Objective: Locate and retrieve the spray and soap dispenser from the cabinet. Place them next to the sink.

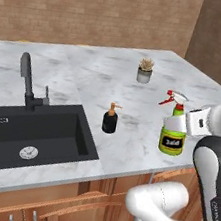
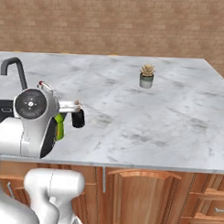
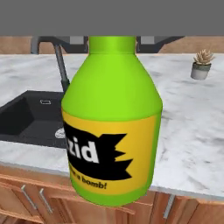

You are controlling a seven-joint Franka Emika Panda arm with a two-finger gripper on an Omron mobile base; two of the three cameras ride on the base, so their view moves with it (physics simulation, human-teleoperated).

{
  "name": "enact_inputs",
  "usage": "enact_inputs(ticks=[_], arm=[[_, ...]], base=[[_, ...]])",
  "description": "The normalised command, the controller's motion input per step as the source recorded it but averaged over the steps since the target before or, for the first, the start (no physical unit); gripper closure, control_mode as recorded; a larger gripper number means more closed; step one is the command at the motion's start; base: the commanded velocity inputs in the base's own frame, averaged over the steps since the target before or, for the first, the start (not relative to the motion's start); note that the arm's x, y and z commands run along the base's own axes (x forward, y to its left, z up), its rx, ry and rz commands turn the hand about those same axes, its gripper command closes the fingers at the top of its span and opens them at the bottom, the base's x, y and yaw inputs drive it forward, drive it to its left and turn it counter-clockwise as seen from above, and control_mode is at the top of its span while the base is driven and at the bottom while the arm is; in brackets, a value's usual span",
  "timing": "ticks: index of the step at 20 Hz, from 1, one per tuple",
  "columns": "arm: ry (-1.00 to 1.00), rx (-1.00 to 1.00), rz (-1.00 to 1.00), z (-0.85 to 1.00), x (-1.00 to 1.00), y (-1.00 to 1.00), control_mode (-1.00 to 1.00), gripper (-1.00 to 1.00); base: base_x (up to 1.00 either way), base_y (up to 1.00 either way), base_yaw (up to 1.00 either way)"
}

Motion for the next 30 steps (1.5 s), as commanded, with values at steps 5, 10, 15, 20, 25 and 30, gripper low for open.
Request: enact_inputs(ticks=[5, 10, 15, 20, 25, 30], arm=[[0.0, 0.0, -0.49, -0.44, 0.01, 0.0, -1.0, 1.0], [0.0, 0.0, -0.5, -0.53, 0.0, 0.0, -1.0, 1.0], [-0.1, 0.0, -0.27, -0.22, 0.27, 0.19, -1.0, 1.0], [-0.07, -0.02, -0.19, -0.16, 0.35, 0.06, -1.0, 1.0], [-0.04, -0.1, -0.14, -0.21, 0.22, 0.0, -1.0, 1.0], [0.01, -0.1, -0.17, -0.29, 0.1, 0.01, -1.0, 1.0]], base=[[0.0, 0.0, 0.0], [0.0, 0.0, 0.0], [0.0, 0.0, 0.0], [0.0, 0.0, 0.0], [0.0, 0.0, 0.0], [0.0, 0.0, 0.0]])
